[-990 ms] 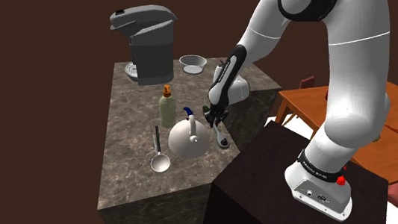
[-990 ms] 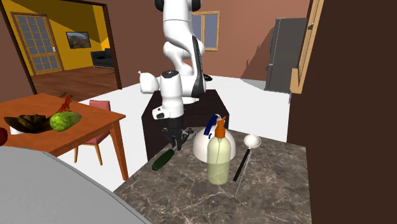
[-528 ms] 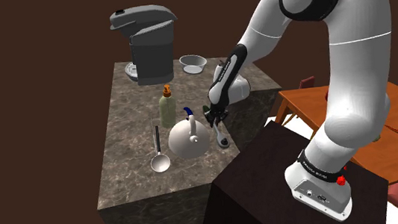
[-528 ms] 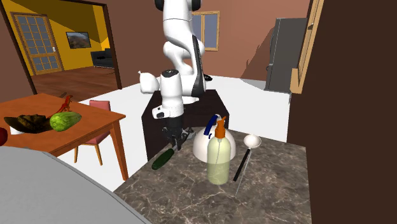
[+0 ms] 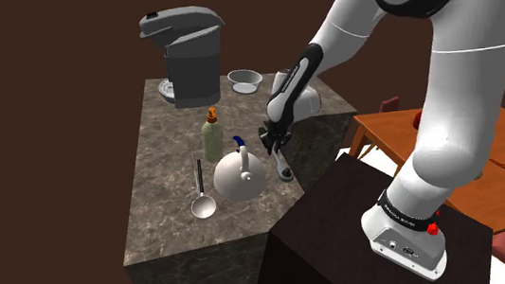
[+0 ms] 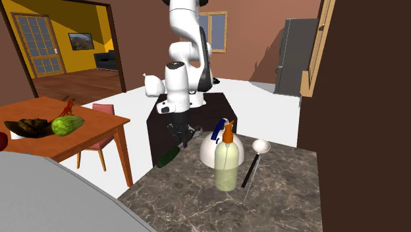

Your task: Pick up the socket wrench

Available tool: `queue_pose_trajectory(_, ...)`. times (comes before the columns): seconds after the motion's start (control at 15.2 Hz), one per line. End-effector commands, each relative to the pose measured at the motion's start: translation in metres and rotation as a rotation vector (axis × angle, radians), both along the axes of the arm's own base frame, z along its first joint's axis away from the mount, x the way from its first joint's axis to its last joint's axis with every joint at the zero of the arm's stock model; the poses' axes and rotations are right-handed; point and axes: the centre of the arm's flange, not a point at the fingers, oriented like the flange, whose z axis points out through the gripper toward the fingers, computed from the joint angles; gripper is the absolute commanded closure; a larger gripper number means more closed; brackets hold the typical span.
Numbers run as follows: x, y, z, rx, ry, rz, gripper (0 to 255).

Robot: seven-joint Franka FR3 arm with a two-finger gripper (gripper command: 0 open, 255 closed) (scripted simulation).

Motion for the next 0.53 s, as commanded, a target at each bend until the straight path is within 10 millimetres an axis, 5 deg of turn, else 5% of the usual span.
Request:
queue_pose_trajectory(0.0,0.000,0.000,0.011,0.000,0.000,0.000,255)
queue_pose_trajectory(0.46,0.000,0.000,0.038,0.000,0.000,0.000,255)
